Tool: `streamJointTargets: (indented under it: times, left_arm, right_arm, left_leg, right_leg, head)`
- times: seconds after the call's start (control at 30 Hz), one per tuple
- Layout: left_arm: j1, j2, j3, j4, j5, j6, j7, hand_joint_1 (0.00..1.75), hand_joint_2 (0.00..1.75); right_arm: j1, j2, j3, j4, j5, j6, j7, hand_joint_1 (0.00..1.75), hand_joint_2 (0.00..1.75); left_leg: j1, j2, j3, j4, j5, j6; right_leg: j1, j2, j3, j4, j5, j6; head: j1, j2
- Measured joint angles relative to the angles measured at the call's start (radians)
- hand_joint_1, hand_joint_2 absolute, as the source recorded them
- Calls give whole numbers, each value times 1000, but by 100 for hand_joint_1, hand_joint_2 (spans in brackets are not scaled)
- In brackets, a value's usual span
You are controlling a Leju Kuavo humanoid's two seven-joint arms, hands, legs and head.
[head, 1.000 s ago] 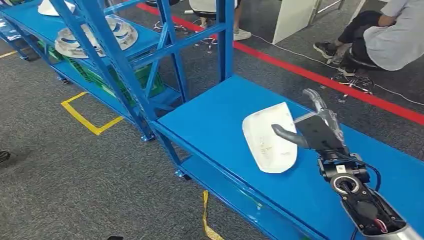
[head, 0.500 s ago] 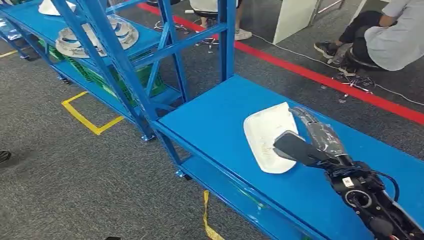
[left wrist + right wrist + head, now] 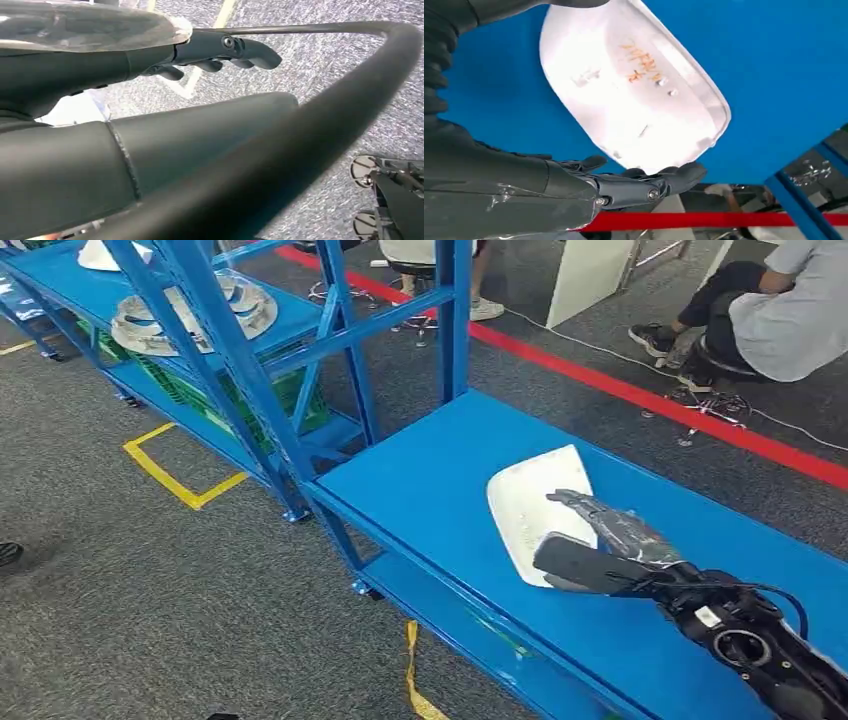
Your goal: Take the parts from the cabinet and place them on the table.
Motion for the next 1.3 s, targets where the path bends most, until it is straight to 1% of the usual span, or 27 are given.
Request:
streamJointTargets:
  times: [0.17, 0.3, 0.37, 0.83, 0.97, 1.07, 1.2, 1.3]
  left_arm:
    - [0, 4, 0, 0, -3, -1, 7, 0, 0]
    - [0, 4, 0, 0, -8, 1, 9, 0, 0]
    - [-1, 4, 0, 0, -11, 2, 10, 0, 0]
    - [-1, 4, 0, 0, -11, 2, 10, 0, 0]
    - [-1, 3, -1, 0, -11, 2, 10, 0, 0]
    - [-1, 3, -1, 0, -10, 2, 10, 0, 0]
    - [-1, 4, -1, 0, -10, -1, 10, 0, 0]
    - [-1, 3, -1, 0, -8, -4, 10, 0, 0]
  right_arm:
    - [-4, -27, 16, -6, -22, 48, 38, 0, 175]
    - [-10, -45, 35, -5, 10, 82, 82, 0, 175]
    - [-12, -50, 43, -3, 19, 87, 90, 0, 175]
    - [-18, -67, 88, 5, 26, 88, 95, 0, 175]
    - [-28, -71, 96, 15, 56, 90, 127, 0, 175]
    - [-36, -74, 99, 27, 65, 92, 135, 0, 175]
    - [-51, -74, 106, 43, 67, 100, 129, 0, 175]
    - [-69, -74, 119, 60, 99, 94, 96, 0, 175]
  left_leg:
    - [0, 0, 0, 0, 0, 0]
    - [0, 0, 0, 0, 0, 0]
    - [0, 0, 0, 0, 0, 0]
    - [0, 0, 0, 0, 0, 0]
    - [0, 0, 0, 0, 0, 0]
    - [0, 0, 0, 0, 0, 0]
    - [0, 0, 0, 0, 0, 0]
    - [0, 0, 0, 0, 0, 0]
  right_leg:
    - [0, 0, 0, 0, 0, 0]
    - [0, 0, 0, 0, 0, 0]
    - [0, 0, 0, 0, 0, 0]
    - [0, 0, 0, 0, 0, 0]
    - [0, 0, 0, 0, 0, 0]
    - [0, 0, 0, 0, 0, 0]
    - [0, 0, 0, 0, 0, 0]
    - [0, 0, 0, 0, 0, 0]
  head:
    - [1, 0]
    - [0, 0]
    - [0, 0]
    - [1, 0]
    - [1, 0]
    - [0, 0]
    - [0, 0]
    - [0, 0]
